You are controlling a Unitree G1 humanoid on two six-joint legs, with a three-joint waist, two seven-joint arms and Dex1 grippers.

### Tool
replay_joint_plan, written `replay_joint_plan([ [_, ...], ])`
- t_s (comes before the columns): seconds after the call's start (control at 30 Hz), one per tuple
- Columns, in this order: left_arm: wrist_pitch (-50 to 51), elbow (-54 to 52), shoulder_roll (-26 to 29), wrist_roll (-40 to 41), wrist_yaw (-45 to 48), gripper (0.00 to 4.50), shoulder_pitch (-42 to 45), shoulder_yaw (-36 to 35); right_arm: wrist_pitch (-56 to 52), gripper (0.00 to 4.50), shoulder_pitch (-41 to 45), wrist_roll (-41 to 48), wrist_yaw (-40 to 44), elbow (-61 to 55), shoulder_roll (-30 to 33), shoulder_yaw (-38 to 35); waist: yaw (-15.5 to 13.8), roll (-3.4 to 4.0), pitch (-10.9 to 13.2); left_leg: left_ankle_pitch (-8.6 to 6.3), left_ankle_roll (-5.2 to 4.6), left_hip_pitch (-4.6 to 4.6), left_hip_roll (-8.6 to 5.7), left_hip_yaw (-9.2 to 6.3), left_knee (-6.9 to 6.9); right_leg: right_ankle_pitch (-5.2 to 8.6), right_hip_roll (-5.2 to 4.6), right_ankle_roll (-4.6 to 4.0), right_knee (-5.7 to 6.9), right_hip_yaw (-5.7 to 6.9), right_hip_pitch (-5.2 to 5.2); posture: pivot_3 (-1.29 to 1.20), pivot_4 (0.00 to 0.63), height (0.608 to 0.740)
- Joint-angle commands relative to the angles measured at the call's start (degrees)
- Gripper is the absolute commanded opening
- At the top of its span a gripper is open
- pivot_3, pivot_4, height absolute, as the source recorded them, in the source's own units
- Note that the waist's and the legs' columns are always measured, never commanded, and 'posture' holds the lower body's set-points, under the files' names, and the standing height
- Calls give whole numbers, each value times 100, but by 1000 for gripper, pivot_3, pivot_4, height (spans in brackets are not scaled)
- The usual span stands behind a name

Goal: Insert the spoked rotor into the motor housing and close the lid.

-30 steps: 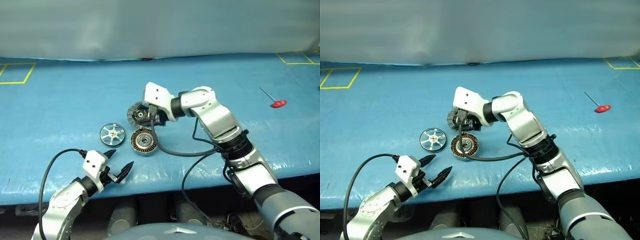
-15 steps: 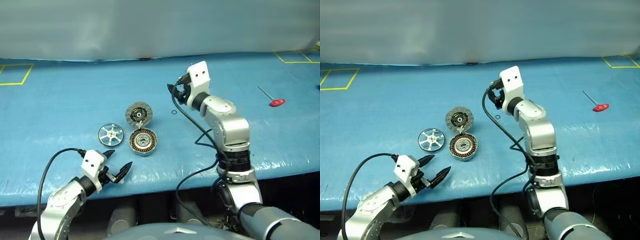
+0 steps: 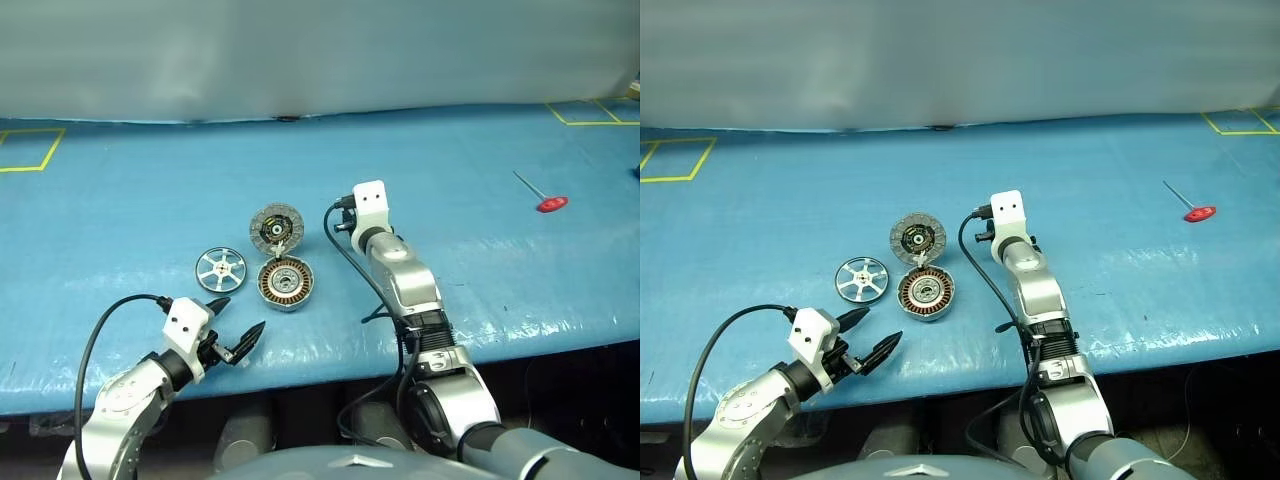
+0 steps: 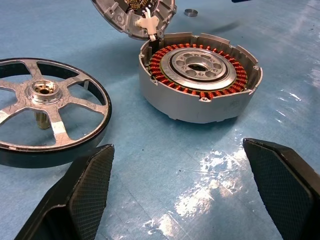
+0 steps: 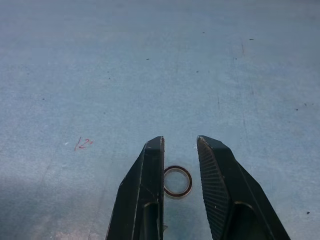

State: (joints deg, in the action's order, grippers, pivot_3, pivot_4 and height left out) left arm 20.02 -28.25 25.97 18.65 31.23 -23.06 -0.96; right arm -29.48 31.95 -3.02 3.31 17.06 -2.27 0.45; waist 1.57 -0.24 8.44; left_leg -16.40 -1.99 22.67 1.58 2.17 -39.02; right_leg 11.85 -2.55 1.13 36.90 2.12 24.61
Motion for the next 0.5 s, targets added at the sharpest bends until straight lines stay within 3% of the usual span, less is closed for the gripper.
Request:
replay_joint_plan([
  [0.03, 3, -273, 6, 38, -11, 4500, -12, -11, 365, 1469, 135, 166, -12, -78, -16, -100, 0, 0, 0, 0, 0, 0, 0, 0, 0, 0, 0, 0, 0, 0, 0, 0, 150, 740],
  [0.27, -11, -263, -11, 31, -1, 4500, -16, -2, 482, 3611, 192, 105, -155, 124, 16, -30, 0, 0, 0, 0, 0, 0, 0, 0, 0, -2, 0, 3, 1, -1, 0, 0, 150, 740],
  [0.5, -62, -236, -24, 7, -1, 4500, 4, 4, 666, 3611, 280, 99, -203, 679, 14, -1, 2, 0, 0, 0, 0, -1, 0, 0, 0, -1, 0, 2, 1, -1, -1, 0, 150, 740],
])
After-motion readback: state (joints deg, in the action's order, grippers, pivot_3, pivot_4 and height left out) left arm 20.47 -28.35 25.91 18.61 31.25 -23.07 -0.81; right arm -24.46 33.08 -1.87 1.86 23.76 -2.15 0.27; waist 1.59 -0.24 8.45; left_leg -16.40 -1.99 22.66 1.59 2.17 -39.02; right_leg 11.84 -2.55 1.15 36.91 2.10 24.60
